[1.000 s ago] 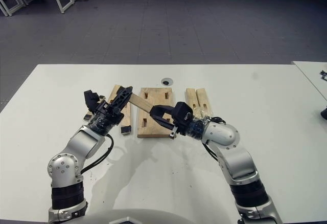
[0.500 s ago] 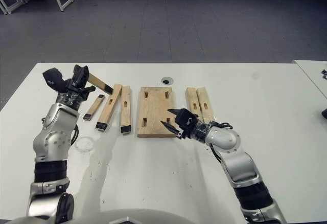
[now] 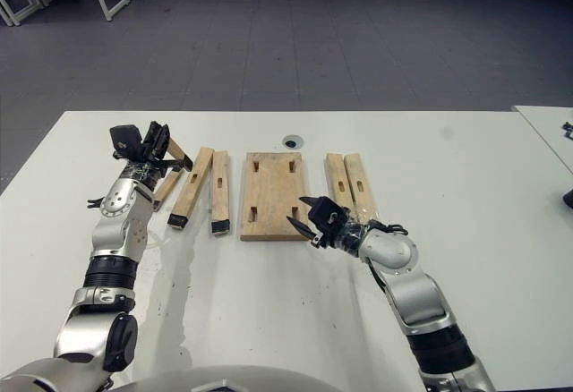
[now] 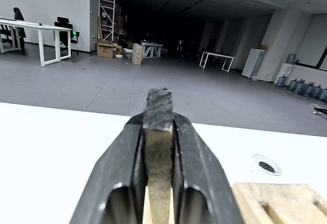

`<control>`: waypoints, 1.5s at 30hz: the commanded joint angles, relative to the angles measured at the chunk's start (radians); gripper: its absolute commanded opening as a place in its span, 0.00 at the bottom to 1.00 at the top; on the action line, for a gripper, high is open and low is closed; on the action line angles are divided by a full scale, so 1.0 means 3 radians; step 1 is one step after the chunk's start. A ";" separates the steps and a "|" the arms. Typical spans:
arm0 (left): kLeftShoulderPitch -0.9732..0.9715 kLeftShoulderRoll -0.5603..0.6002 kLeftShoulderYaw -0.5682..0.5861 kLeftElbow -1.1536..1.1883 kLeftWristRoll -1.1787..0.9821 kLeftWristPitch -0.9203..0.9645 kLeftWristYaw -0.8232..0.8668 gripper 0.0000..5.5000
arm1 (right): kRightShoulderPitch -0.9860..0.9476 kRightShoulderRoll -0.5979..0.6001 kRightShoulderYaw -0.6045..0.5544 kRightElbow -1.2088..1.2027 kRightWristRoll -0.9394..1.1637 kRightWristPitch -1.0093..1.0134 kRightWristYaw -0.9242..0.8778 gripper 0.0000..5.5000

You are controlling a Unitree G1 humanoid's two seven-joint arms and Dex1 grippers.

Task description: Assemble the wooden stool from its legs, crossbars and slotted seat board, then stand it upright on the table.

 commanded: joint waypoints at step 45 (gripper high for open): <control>-0.0906 0.0037 0.0046 0.1430 0.0483 0.0846 -0.0137 0.17 | -0.0044 0.0035 0.0044 0.0174 -0.0263 -0.0192 -0.0069 0.43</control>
